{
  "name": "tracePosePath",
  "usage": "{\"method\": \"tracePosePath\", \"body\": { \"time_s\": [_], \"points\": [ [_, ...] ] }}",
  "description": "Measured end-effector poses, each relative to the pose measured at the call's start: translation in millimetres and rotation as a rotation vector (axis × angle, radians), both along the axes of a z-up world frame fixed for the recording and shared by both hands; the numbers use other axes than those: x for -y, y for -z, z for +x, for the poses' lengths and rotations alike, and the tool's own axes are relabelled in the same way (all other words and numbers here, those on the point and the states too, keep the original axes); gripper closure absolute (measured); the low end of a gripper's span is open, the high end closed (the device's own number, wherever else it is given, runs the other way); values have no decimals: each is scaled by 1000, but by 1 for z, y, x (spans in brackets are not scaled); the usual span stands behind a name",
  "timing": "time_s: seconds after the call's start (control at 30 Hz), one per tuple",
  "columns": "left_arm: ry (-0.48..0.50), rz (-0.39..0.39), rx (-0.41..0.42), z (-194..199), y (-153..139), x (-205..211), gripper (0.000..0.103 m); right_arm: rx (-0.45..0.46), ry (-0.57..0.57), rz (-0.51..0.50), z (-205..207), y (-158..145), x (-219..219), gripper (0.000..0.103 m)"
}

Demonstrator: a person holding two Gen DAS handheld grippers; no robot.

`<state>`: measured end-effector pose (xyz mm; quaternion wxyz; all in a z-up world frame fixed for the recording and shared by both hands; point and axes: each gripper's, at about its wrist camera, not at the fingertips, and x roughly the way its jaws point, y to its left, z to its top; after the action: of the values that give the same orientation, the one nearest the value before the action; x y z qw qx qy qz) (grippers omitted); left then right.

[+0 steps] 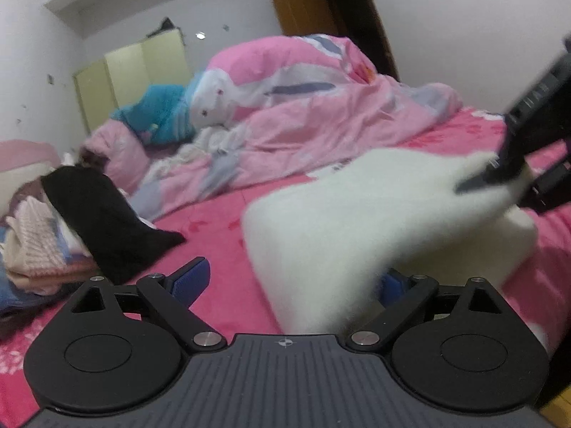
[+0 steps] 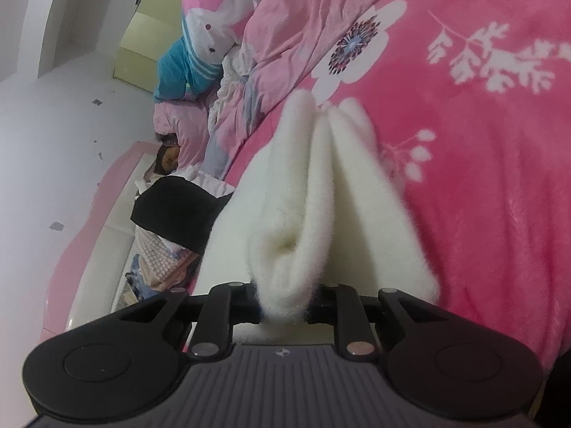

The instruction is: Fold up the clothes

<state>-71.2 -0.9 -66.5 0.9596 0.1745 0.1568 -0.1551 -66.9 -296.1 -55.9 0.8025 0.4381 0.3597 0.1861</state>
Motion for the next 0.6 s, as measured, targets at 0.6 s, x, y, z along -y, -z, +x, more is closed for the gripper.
{"method": "tracePosePath", "body": {
  "time_s": [0.6],
  "points": [
    [-30, -93, -108, -8, 5, -37, 13, 33, -21, -43, -4, 0, 1, 82]
  ]
}}
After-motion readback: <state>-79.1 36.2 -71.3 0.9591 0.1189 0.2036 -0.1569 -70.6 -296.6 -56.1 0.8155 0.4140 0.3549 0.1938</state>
